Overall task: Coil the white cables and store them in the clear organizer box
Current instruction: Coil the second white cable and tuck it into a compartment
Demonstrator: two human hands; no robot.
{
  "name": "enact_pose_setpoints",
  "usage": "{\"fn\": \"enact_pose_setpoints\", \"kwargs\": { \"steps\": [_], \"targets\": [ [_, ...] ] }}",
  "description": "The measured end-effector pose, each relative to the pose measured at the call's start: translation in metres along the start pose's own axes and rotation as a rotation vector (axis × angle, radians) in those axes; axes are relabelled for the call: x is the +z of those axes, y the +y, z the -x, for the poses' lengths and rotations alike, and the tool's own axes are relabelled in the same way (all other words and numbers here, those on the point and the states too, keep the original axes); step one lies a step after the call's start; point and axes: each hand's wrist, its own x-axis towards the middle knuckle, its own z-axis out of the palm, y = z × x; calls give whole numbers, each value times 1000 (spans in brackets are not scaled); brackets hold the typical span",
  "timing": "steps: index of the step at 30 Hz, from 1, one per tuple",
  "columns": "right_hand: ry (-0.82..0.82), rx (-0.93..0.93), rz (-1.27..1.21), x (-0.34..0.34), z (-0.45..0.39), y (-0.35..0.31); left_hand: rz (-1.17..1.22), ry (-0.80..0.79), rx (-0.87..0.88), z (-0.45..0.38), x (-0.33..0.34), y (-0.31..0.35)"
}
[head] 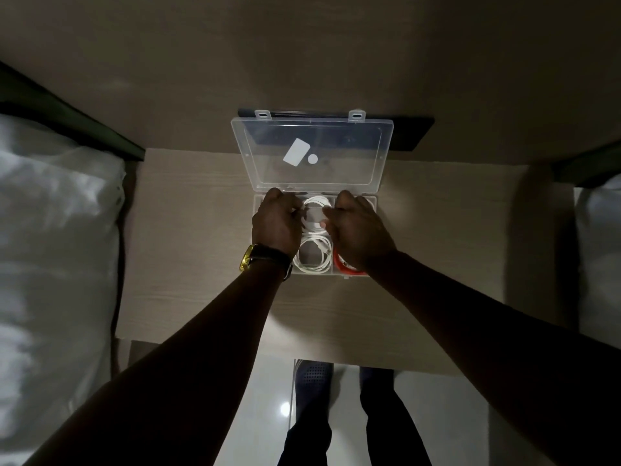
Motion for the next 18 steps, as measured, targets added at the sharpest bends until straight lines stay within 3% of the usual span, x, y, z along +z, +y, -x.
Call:
{"fn": "enact_pose_setpoints", "kwargs": {
  "steps": [9, 18],
  "targets": [
    [26, 192, 8, -2, -17, -8, -191, -183, 253, 6, -8, -8],
    [-60, 121, 140, -8, -29, -14, -310, -350, 195, -5, -15, 9]
  ]
}}
